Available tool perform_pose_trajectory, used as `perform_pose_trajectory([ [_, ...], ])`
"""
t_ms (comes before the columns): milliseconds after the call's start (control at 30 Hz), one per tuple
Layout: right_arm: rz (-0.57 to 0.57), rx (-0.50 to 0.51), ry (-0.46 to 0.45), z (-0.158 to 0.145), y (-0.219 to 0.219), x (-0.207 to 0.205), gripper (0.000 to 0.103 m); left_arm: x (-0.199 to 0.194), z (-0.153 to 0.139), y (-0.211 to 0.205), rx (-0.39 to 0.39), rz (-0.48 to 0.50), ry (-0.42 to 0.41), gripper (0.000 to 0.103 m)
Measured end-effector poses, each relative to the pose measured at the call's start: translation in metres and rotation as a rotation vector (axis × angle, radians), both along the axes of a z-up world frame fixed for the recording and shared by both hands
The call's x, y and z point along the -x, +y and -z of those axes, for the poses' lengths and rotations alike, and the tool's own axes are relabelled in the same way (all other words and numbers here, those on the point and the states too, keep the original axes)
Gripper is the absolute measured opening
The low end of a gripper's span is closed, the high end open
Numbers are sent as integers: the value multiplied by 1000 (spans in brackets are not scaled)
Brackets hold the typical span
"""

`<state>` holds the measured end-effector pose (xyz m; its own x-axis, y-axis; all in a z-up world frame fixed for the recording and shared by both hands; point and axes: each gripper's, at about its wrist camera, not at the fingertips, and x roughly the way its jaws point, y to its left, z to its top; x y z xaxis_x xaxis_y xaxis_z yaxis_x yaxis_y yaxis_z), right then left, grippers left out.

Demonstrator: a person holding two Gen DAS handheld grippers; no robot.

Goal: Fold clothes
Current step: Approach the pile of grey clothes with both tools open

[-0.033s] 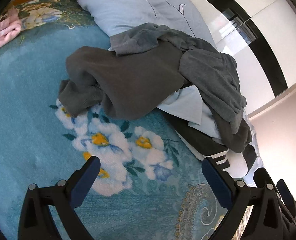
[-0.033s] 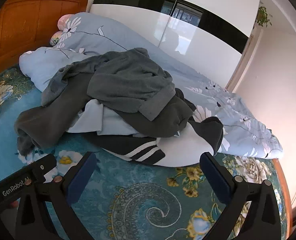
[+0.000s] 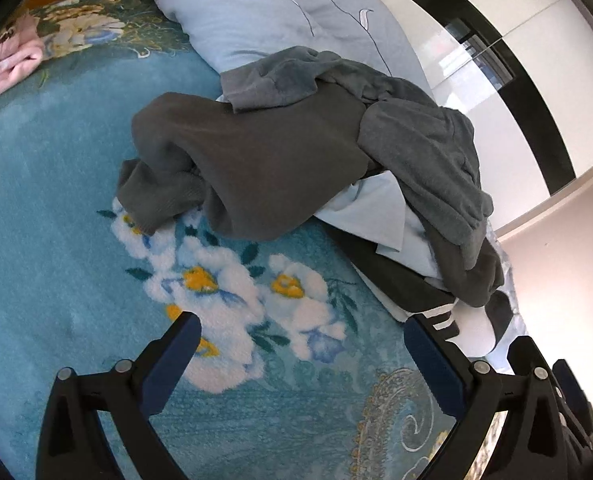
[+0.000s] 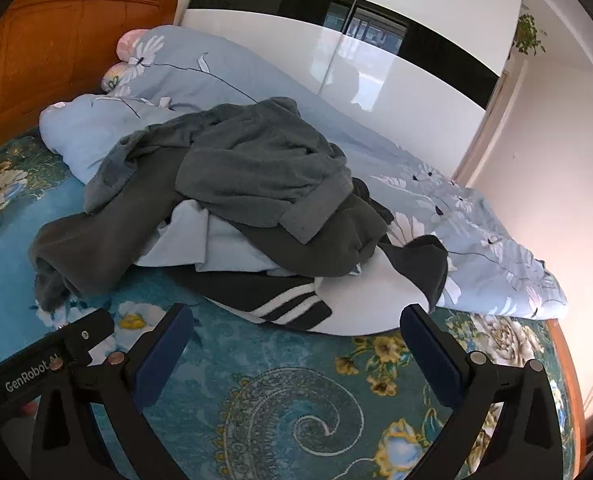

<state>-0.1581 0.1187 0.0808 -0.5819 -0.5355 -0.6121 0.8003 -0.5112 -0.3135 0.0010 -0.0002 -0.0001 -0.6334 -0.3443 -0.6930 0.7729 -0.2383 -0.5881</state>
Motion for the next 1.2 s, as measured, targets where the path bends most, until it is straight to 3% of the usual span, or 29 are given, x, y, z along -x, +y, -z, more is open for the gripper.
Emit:
perform_pose_trajectory([
  [167, 13, 0, 12, -1, -9, -8, 103, -2, 1, -3, -6, -8, 16, 103],
  [400, -19, 29, -100, 3, -9, 5, 103, -5, 10, -7, -38, -14, 28, 103],
  [700, -14, -8, -65, 7, -16, 2, 103, -6, 15, -8, -48, -16, 20, 103],
  [900, 18, -24, -106, 11, -18, 6, 103, -7, 22, -8, -86, -26, 26, 103],
  [1200, 23, -64, -91, 17, -25, 6, 103, -7, 32, -11, -136, -37, 7, 103],
])
